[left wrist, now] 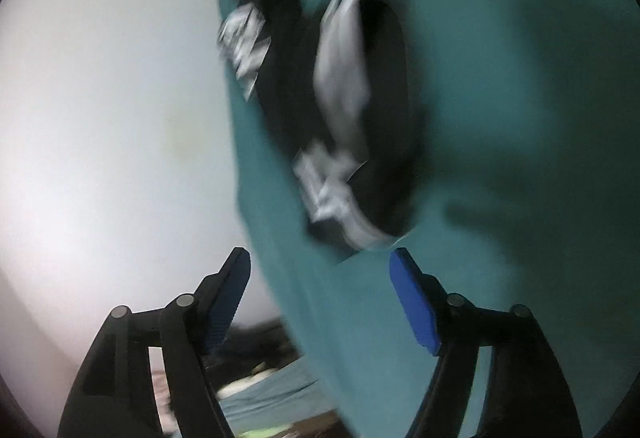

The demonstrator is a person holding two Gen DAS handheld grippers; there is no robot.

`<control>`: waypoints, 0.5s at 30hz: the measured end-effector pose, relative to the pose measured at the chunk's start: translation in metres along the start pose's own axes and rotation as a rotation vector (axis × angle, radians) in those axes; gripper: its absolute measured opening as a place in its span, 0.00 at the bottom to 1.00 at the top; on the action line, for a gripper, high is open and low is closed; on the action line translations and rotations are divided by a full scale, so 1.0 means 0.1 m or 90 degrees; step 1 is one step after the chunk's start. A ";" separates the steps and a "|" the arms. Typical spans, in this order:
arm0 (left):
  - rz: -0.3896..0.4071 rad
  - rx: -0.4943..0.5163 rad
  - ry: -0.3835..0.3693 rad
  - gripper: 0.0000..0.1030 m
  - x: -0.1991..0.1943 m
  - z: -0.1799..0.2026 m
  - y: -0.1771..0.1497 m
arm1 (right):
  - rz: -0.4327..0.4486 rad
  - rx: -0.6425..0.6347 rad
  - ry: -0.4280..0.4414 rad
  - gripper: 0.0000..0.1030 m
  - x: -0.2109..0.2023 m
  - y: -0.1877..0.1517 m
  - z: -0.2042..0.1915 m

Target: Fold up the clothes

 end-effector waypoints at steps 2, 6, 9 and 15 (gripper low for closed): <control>0.000 -0.021 -0.026 0.78 -0.02 0.23 0.36 | 0.040 -0.020 -0.013 1.00 0.11 0.16 -0.03; -0.055 -0.076 -0.050 0.77 0.57 0.45 0.97 | 0.100 -0.025 -0.028 1.00 0.28 0.46 0.06; -0.099 -0.153 -0.090 0.46 1.05 0.40 1.29 | 0.097 -0.014 -0.019 1.00 0.47 0.58 0.15; -0.131 -0.223 -0.133 0.07 1.31 0.49 1.44 | -0.021 0.055 -0.020 0.05 0.64 0.49 0.32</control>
Point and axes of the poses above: each gripper's, at about its wrist camera, not at the fingertips, and x roughly the way its jaws point, z to its right, y to its top, the point moved 8 cm from there along x, roughly the way its jaws point, and after that the axes turned 10 degrees about -x, right-handed, at the moved point
